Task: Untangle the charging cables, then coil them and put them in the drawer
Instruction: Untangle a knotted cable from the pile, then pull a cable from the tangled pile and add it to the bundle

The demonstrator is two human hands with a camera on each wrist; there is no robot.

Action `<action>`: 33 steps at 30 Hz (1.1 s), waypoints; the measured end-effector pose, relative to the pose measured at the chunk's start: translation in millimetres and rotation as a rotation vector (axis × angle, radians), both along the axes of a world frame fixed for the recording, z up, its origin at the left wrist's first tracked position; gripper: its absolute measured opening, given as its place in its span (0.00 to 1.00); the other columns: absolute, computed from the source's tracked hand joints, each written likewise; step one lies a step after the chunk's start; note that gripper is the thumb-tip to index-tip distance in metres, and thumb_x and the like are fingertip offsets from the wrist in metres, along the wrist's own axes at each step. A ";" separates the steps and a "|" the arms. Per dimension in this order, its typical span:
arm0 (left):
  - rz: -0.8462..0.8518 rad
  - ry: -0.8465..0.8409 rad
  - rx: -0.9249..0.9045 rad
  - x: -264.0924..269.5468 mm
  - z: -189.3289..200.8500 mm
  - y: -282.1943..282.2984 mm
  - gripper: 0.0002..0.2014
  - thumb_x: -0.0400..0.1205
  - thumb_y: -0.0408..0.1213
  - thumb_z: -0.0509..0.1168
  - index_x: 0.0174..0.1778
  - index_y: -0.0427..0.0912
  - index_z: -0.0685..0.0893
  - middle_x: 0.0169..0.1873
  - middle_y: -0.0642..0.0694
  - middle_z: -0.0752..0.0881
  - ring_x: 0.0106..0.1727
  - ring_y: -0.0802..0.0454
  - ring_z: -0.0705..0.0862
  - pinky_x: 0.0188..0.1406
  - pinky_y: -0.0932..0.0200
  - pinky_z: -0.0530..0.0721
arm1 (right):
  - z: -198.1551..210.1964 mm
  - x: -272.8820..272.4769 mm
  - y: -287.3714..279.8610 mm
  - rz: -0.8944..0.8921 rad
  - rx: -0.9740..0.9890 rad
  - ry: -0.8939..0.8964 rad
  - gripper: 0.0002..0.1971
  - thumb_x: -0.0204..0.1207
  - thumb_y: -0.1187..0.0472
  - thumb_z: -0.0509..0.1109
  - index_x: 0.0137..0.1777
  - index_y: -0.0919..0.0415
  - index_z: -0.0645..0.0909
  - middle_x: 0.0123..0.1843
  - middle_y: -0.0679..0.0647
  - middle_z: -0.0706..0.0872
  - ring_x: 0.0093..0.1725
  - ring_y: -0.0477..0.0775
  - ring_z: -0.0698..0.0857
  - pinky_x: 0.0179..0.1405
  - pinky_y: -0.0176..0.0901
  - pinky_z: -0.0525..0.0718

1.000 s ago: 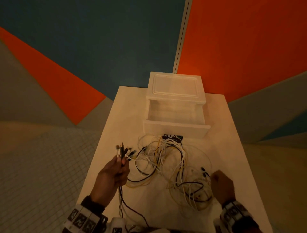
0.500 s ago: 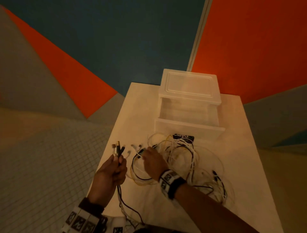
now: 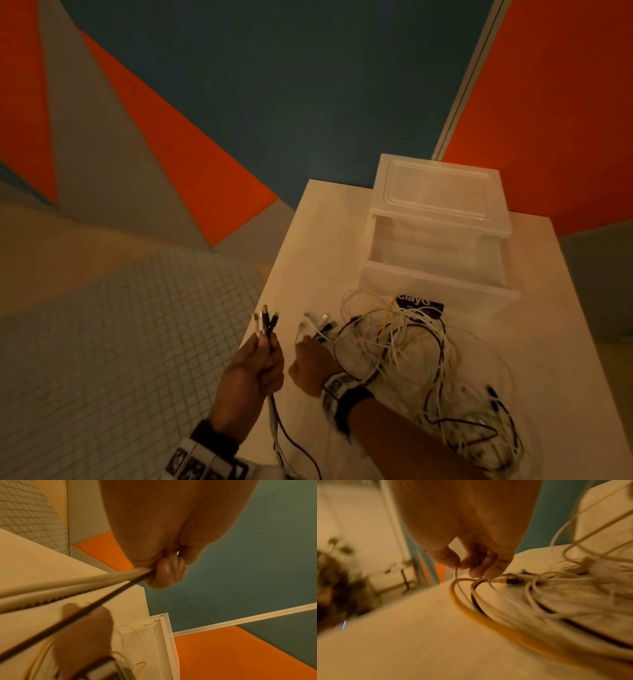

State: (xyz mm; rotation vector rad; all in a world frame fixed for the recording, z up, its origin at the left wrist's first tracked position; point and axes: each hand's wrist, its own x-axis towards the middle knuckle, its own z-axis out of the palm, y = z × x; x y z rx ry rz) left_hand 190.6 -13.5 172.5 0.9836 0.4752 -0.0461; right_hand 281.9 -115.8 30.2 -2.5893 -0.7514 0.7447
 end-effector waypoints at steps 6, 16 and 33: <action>0.038 -0.024 0.068 24.1 1.4 -15.4 0.09 0.86 0.39 0.56 0.49 0.36 0.75 0.30 0.46 0.64 0.28 0.52 0.58 0.25 0.58 0.61 | 64.9 24.0 -58.1 -0.632 0.599 0.259 0.02 0.80 0.64 0.64 0.46 0.59 0.75 0.39 0.52 0.88 0.39 0.56 0.85 0.46 0.56 0.85; -0.061 -0.093 0.095 58.3 13.3 -72.1 0.12 0.86 0.37 0.56 0.57 0.33 0.80 0.37 0.42 0.77 0.35 0.50 0.74 0.34 0.58 0.76 | 147.5 -22.4 -101.2 -0.402 0.908 0.076 0.06 0.86 0.53 0.59 0.47 0.48 0.74 0.28 0.51 0.74 0.25 0.53 0.70 0.25 0.52 0.69; -0.078 -0.175 0.156 53.1 12.1 -99.8 0.12 0.87 0.37 0.54 0.49 0.31 0.76 0.37 0.36 0.80 0.40 0.42 0.82 0.44 0.50 0.84 | 136.8 -23.3 -136.7 -0.335 0.878 0.085 0.15 0.84 0.56 0.65 0.35 0.42 0.72 0.28 0.39 0.77 0.31 0.37 0.74 0.35 0.31 0.71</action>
